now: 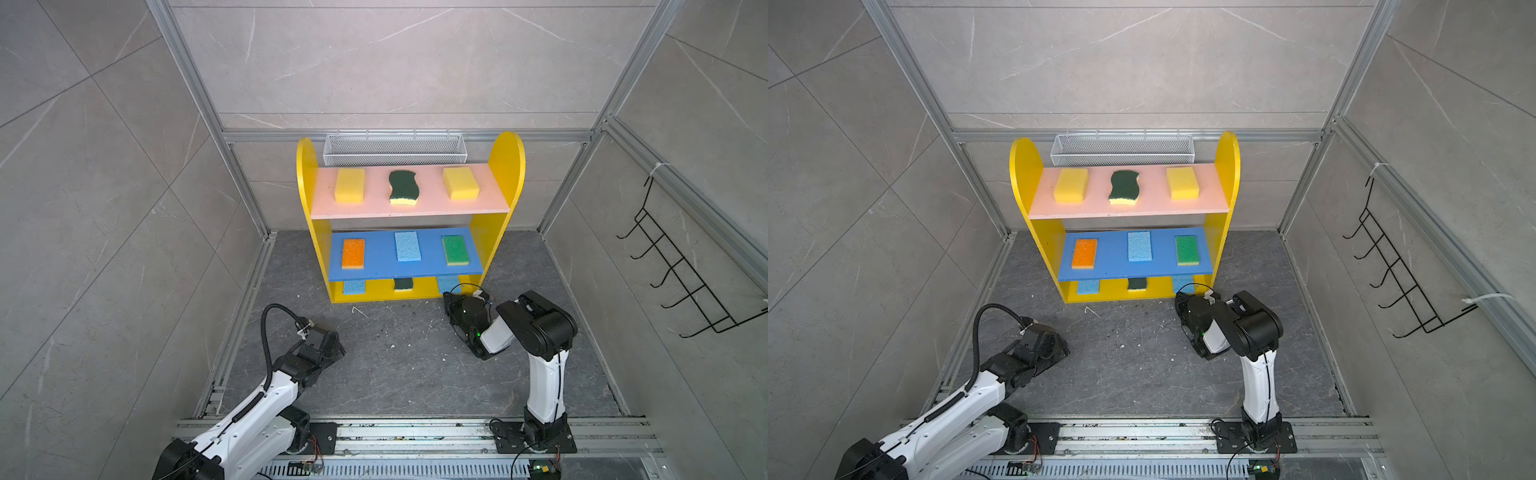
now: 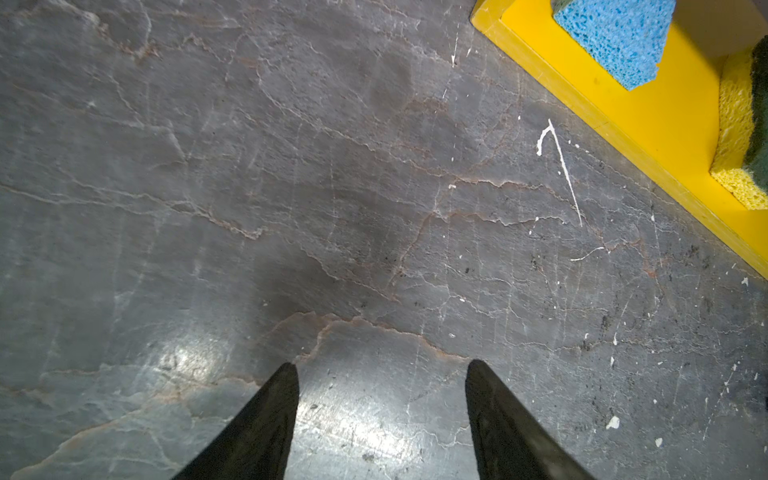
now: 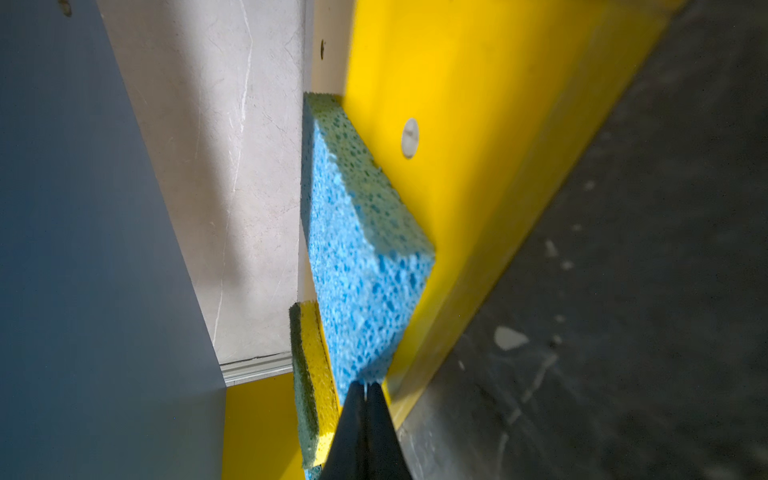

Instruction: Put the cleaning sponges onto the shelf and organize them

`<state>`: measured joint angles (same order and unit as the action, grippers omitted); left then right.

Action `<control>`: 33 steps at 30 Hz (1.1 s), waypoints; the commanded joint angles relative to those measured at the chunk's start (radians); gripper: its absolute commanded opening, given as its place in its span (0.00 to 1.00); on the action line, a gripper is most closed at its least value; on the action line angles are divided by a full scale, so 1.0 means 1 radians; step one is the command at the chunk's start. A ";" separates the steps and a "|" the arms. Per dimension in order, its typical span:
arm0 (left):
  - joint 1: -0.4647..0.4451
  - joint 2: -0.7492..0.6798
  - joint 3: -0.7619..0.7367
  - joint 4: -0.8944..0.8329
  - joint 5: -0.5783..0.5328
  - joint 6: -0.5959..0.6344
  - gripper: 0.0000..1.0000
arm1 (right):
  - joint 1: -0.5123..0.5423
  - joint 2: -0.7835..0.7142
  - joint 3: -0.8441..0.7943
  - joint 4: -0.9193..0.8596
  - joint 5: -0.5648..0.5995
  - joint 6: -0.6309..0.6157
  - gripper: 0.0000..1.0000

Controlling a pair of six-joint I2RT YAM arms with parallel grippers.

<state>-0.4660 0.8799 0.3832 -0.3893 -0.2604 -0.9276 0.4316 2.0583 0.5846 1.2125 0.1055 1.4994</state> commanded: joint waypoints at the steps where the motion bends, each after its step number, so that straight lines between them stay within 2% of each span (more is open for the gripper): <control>1: -0.001 0.006 0.022 0.021 -0.022 -0.004 0.67 | -0.001 0.086 -0.021 -0.279 -0.018 0.000 0.00; 33: -0.002 0.041 0.042 0.035 -0.019 0.004 0.67 | -0.012 0.097 0.024 -0.338 -0.023 0.029 0.00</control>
<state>-0.4660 0.9157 0.3878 -0.3740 -0.2604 -0.9276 0.4259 2.0674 0.6483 1.1290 0.0875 1.5307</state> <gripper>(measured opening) 0.672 0.047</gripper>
